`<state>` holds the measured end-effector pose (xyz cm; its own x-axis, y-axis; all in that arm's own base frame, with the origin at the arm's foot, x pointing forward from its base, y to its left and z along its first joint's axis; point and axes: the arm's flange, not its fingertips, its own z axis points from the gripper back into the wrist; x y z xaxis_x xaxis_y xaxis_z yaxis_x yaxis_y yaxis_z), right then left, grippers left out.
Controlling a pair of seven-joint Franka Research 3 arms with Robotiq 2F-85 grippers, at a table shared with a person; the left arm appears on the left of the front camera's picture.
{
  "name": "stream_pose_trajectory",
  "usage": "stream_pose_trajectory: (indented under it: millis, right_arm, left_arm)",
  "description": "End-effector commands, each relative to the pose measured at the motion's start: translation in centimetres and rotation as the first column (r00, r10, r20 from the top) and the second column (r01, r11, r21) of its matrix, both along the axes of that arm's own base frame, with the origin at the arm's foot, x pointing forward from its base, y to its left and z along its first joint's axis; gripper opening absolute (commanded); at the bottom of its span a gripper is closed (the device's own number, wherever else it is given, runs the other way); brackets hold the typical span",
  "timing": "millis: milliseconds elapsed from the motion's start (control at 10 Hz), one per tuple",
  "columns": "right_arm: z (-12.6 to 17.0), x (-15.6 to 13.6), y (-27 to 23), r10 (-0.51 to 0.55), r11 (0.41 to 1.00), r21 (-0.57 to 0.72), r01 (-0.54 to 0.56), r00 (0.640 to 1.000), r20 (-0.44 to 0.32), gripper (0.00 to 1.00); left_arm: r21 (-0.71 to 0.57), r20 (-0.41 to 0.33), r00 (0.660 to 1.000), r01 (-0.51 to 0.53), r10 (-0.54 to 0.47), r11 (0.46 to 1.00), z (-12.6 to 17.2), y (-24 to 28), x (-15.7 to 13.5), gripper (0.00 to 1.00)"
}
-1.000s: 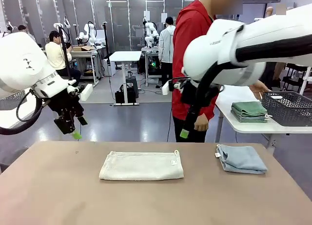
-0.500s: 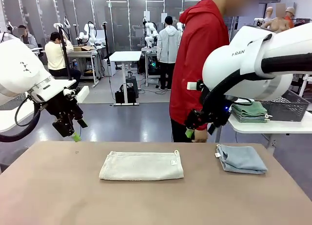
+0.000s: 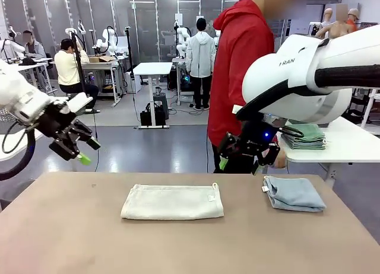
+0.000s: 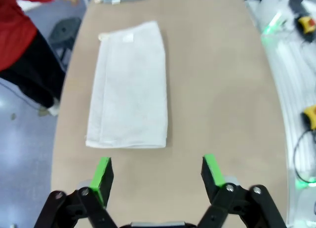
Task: Fold the towels and place them in the basket.
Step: When a person lays out a Towel with hook on the table, fold it in half twice.
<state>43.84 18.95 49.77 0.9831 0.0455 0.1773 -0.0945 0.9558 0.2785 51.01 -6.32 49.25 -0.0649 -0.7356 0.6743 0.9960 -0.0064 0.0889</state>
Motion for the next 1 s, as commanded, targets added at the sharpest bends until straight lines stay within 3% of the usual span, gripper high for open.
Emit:
stream_pose_trajectory:
  millis: [0, 500, 600, 900]
  right_arm:
    - [0.0, 0.3, -0.5, 0.025, 1.0, -0.017, -0.024, 0.999, 0.029, 1.0]
    - [0.0, 0.1, -0.3, 0.012, 1.0, -0.011, -0.012, 1.0, 0.009, 1.0]
    - [-0.5, 0.7, 0.1, 0.013, 0.998, -0.054, -0.013, 1.0, 0.004, 1.0]
    - [-4.2, 3.7, 3.3, 0.005, 0.985, -0.171, -0.002, 1.0, 0.014, 1.0]
  left_arm:
    - [-0.116, -0.042, 0.999, 0.01, -0.015, 0.993, 0.5, 1.3, 0.2, 0.9]
    - [-0.207, 0.0, 1.0, -0.028, 0.028, 0.978, -1.0, 1.6, -0.2, 0.9]
    - [-0.168, -0.033, 0.999, -0.027, 0.022, 0.985, 0.2, 1.5, -0.1, 0.9]
    - [-0.168, -0.033, 0.999, -0.027, 0.022, 0.985, 0.2, 1.5, -0.1, 0.9]
